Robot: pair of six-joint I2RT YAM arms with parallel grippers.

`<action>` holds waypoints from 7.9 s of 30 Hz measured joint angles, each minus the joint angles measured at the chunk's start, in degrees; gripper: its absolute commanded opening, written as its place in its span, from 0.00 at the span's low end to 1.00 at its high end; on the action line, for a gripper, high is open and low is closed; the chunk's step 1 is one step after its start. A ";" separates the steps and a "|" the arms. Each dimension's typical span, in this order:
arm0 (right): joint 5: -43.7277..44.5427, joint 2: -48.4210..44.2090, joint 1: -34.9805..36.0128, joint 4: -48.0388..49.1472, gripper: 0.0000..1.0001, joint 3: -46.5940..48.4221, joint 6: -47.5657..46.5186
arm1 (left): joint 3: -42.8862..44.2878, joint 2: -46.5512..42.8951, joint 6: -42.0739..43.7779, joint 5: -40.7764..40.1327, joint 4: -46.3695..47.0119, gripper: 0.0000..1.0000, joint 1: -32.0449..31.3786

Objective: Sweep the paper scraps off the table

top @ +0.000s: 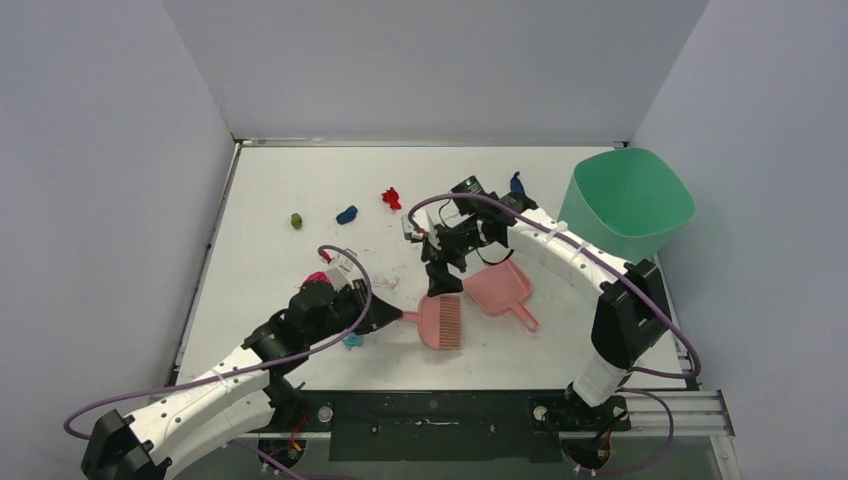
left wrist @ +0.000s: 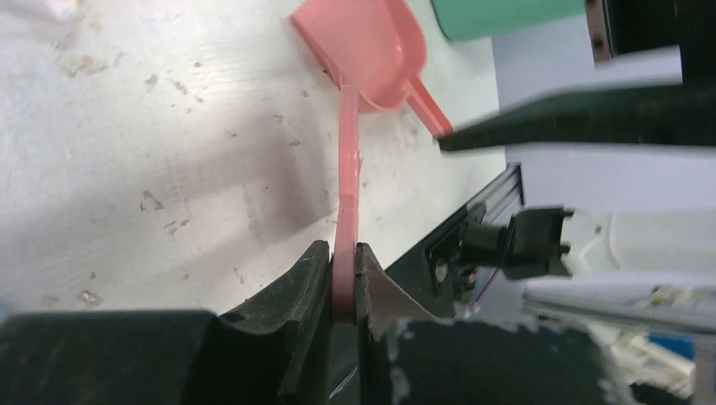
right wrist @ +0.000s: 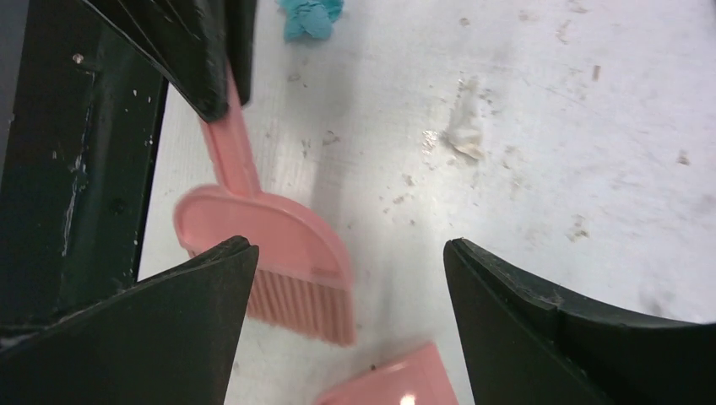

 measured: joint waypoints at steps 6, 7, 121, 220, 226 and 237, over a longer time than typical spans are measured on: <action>-0.87 -3.50 -2.82 -10.82 0.83 2.34 -7.52 | 9.70 -1.99 16.76 7.56 -8.87 0.00 0.00; -1.03 -4.50 -2.64 -11.34 0.82 0.90 -7.67 | 10.51 -2.10 18.60 8.46 -9.66 0.00 -0.02; 43.71 -28.57 -14.23 6.73 0.64 -42.38 8.31 | 13.16 -10.75 36.68 -1.62 -20.28 0.00 -4.74; 30.82 -29.59 -37.79 -29.18 0.05 -23.08 -2.73 | 118.57 113.98 -9.16 7.98 12.26 0.00 2.71; 30.47 -29.03 -37.90 -29.49 0.05 -22.29 -2.73 | 118.31 115.10 -9.27 7.96 9.79 0.00 1.07; 33.83 -29.03 -38.10 -30.36 0.05 -22.29 -2.45 | 101.20 100.41 -0.42 3.19 -5.16 0.00 1.46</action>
